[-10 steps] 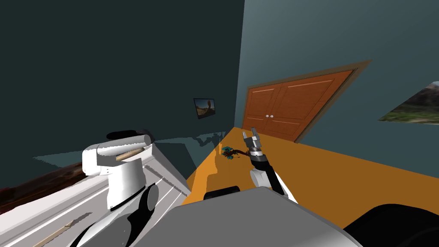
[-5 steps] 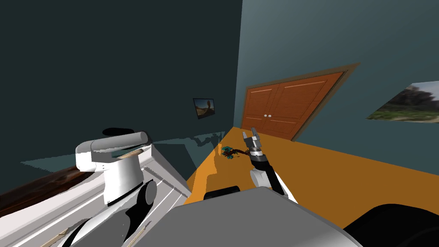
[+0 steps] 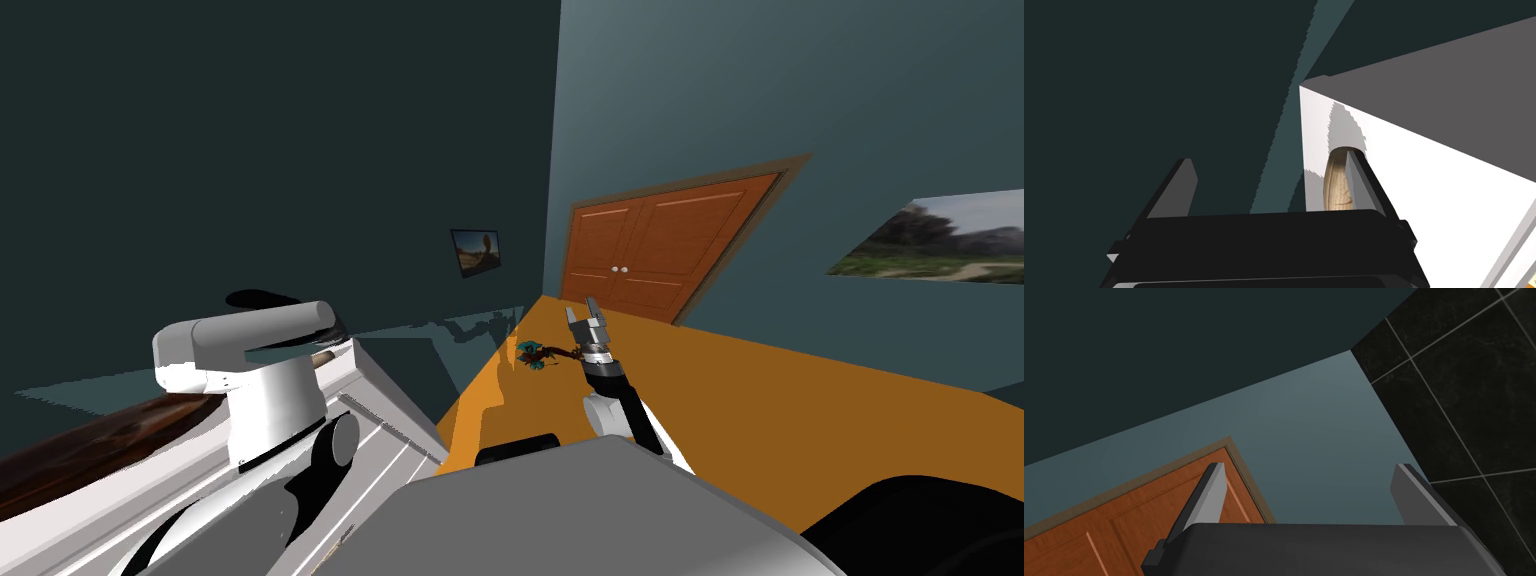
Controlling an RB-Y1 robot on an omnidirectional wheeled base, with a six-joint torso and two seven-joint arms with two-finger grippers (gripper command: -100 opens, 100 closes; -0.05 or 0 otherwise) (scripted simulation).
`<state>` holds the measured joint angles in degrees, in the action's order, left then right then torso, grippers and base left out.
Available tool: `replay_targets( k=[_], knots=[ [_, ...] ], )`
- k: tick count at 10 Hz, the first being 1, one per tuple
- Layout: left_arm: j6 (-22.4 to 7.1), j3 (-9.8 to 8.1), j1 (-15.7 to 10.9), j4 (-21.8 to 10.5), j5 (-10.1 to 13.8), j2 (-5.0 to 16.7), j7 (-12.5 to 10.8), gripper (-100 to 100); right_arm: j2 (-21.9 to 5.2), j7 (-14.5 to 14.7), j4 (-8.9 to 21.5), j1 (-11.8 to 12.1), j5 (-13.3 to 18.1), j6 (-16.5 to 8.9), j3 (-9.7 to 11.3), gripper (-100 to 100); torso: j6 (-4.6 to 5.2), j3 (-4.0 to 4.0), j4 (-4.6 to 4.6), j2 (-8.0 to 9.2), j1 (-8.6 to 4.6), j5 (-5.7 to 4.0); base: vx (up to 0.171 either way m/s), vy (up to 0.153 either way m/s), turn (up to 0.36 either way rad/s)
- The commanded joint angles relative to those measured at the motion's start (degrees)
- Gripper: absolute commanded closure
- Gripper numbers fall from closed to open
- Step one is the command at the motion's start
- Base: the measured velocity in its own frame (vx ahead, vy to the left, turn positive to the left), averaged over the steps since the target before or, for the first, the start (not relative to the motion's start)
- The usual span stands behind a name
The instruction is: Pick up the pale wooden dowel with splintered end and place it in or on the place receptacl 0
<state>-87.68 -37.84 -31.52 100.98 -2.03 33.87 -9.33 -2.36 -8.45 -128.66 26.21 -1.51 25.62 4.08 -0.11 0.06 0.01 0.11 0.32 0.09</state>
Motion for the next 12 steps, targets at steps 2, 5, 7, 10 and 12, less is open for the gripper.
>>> replay_targets(
  k=[2,5,7,10,12],
  knots=[
    [-4.25,-0.18,-1.13,-1.74,-0.11,1.41,0.27,-100,0.0,0.0,0.0,0.0,0.0,0.0,0.0,0,0.01,0.01,0.01,0.02,0.01,-0.01,-0.01,0.066,-0.044],
    [-8.95,-0.47,-2.48,-4.74,-0.15,3.52,0.77,-100,0.0,0.0,0.0,0.0,0.0,0.0,0.0,0,0.01,-0.01,0.0,-0.01,0.02,0.01,-0.002,0.079,-0.05],
    [-11.79,-0.55,-2.91,-6.12,-0.16,4.36,0.99,-100,0.0,0.0,0.0,0.0,0.0,0.0,0.0,0,0.0,0.02,0.01,0.03,-0.02,0.0,-0.018,0.066,-0.031],
    [-16.08,-0.59,-3.29,-8.51,-0.17,5.58,1.37,-100,0.0,0.0,0.0,0.0,0.0,0.0,0.0,0,0.0,0.03,0.01,0.05,0.02,0.01,-0.019,0.075,-0.04],
    [-19.27,-0.53,-3.14,-10.38,-0.16,6.1,1.63,-100,0.0,0.0,0.0,0.0,0.0,0.0,0.0,0,0.0,0.03,0.01,0.05,0.02,0.01,-0.014,0.071,-0.042]
  ],
)
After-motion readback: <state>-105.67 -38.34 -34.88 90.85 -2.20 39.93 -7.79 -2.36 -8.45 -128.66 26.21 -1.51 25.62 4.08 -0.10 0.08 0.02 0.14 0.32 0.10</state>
